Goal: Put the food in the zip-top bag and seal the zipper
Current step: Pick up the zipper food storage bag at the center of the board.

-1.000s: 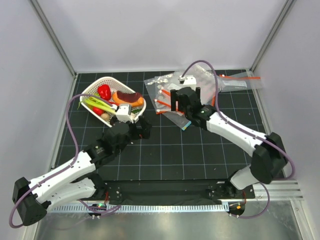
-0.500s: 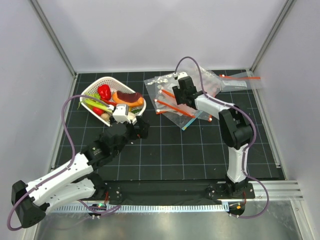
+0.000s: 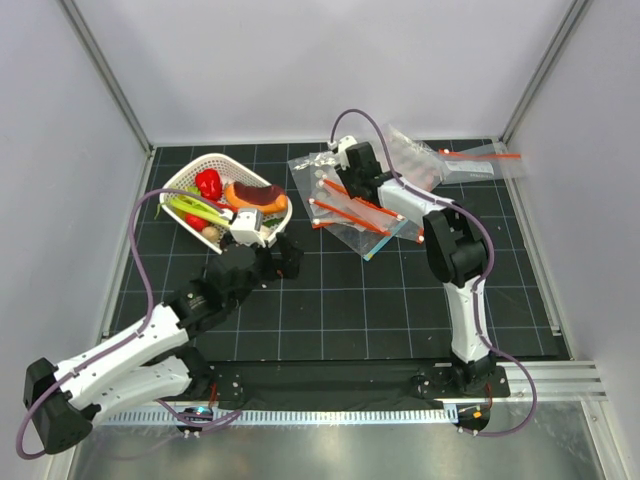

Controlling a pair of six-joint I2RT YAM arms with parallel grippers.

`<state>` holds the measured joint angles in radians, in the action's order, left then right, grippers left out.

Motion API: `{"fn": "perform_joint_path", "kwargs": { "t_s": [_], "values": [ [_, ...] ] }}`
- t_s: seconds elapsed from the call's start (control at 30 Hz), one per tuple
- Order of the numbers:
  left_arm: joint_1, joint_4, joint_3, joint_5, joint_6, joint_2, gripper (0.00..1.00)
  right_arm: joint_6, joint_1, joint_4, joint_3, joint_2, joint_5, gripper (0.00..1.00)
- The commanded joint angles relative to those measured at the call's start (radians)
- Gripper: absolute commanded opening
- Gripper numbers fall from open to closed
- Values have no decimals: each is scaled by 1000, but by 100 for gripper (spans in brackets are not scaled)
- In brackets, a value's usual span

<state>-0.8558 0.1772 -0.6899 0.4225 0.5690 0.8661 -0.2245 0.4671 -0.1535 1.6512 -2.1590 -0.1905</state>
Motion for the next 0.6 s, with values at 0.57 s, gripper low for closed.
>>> {"fn": "perform_joint_path", "kwargs": {
  "t_s": [0.57],
  "values": [
    [3,-18,-33,-30,5,-36,100,7,2,-29,117,-105,-89,7]
  ]
}}
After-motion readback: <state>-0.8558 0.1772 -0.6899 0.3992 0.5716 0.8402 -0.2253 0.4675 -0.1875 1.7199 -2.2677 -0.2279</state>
